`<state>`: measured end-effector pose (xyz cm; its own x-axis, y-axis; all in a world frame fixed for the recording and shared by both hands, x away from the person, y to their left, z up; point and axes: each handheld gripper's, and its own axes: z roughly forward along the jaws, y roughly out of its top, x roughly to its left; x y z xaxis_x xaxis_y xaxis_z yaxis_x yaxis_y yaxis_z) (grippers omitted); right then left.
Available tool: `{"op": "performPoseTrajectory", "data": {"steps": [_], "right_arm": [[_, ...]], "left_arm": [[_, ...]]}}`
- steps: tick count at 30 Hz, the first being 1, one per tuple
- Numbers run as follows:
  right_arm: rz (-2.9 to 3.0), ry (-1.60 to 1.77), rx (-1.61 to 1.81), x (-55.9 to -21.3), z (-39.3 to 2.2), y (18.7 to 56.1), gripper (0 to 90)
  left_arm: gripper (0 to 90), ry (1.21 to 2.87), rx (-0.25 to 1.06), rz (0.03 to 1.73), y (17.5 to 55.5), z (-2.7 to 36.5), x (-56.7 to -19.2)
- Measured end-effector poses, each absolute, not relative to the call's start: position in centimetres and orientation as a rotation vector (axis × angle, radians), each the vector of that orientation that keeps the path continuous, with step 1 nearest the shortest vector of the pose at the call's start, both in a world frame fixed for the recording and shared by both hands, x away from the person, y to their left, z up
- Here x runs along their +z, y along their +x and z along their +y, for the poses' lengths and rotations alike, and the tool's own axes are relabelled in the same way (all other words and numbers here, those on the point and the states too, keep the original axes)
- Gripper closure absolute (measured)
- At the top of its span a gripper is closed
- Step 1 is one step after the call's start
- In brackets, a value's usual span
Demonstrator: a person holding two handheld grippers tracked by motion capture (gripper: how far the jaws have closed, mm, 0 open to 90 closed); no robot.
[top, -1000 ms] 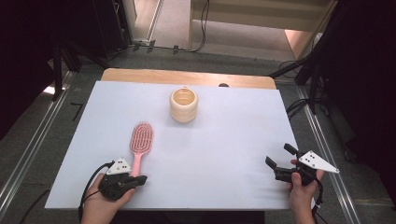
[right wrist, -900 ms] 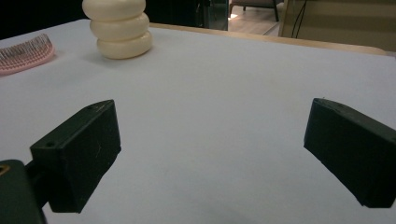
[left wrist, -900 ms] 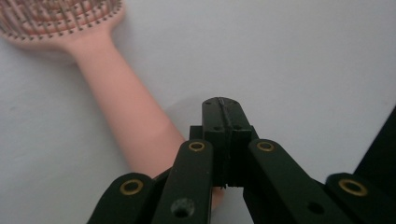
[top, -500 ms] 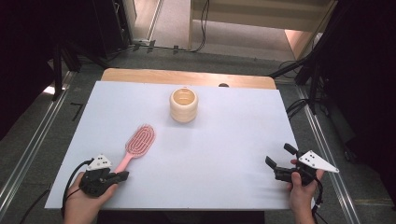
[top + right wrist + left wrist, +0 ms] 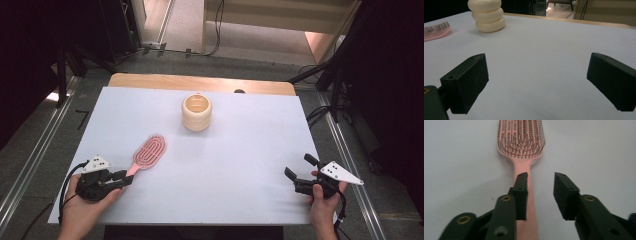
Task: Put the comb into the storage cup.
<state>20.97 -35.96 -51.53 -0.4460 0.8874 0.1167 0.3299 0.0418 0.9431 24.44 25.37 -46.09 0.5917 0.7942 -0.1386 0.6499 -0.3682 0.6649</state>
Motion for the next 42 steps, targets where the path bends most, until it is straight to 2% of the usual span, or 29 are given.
{"op": "performPoseTrajectory", "data": {"steps": [1,2,6,15,22,26,36,42], "right_arm": [[1.810,1.225,1.411,-51.5,-36.0,21.0,2.1],[1.810,1.225,1.412,-51.5,-36.0,21.0,2.1],[1.814,1.221,1.418,-51.5,-36.0,21.0,2.1],[1.816,1.221,1.422,-51.5,-36.0,21.0,2.1],[1.817,1.222,1.422,-51.5,-36.0,21.0,2.1],[1.817,1.224,1.424,-51.5,-36.0,21.0,2.1],[1.819,1.222,1.420,-51.6,-36.0,21.0,2.1],[1.818,1.218,1.416,-51.6,-35.9,21.0,2.1]], "left_arm": [[60.6,2.145,0.260,1.143,24.7,25.3,-46.0],[54.9,2.160,0.250,1.145,25.0,25.1,-46.0],[45.7,2.189,0.235,1.164,26.0,24.6,-45.6],[41.0,2.268,0.240,1.214,28.4,23.8,-45.5],[49.5,2.364,0.205,1.240,29.7,23.3,-46.5],[51.0,2.407,0.203,1.249,30.0,23.0,-46.8],[60.4,2.459,0.183,1.244,30.5,22.3,-47.1],[61.7,2.540,0.274,1.249,30.3,21.0,-47.2]]}}
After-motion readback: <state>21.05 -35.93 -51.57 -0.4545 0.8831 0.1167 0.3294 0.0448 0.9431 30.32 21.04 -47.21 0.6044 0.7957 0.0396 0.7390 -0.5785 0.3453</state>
